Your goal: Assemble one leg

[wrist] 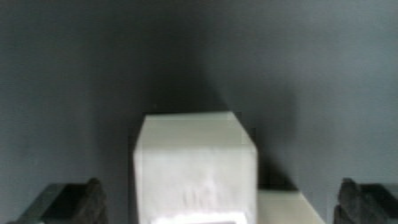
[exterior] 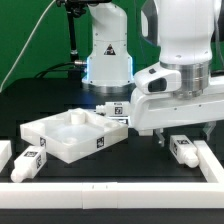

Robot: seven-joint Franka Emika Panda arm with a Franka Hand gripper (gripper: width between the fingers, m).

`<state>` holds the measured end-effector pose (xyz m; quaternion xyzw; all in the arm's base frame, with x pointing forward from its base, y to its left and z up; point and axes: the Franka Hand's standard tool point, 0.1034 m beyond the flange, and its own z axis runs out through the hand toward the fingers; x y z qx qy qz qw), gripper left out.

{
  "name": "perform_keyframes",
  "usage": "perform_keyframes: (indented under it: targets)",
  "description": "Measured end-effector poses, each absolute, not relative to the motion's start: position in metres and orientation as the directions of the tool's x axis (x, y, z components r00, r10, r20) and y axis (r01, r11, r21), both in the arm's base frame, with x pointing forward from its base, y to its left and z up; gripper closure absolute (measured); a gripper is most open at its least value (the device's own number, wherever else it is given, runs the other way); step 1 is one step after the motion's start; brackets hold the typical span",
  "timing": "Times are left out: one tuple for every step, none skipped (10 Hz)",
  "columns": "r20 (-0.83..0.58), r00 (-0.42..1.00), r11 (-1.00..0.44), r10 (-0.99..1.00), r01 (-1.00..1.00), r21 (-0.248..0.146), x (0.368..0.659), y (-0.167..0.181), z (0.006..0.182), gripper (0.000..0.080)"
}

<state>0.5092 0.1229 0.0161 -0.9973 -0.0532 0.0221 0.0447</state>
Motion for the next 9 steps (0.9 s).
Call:
perform_keyframes:
  targets:
    - [-0.040,0.993,-0.990,0.108,0.104,-0.091,0.509,0.123,0.016,0.0266]
    - [-0.040,0.993,-0.990,0.108,0.104,-0.091,0.509,0.123,0.016,0.0402]
    - [-0.040,0.994,-0.991,0.106,0.102,-0.091,0.509,0.122,0.016,0.0515]
    - [-0.040,0.994,-0.991,0.106,0.102,-0.091,0.509,0.122,0.016,0.0515]
    - [-0.042,0.994,-0.991,0.101,0.096,-0.092,0.509,0.121,0.017,0.0515]
    - [-0.054,0.996,-0.993,0.076,0.071,-0.095,0.504,0.118,0.026,0.0515]
    - [-0.061,0.997,-0.994,0.054,0.048,-0.095,0.494,0.122,0.039,0.0515]
    - [-0.064,0.998,-0.996,0.026,0.020,-0.091,0.477,0.129,0.054,0.0515]
    - [-0.068,0.998,-0.996,-0.005,-0.011,-0.088,0.457,0.137,0.065,0.0515]
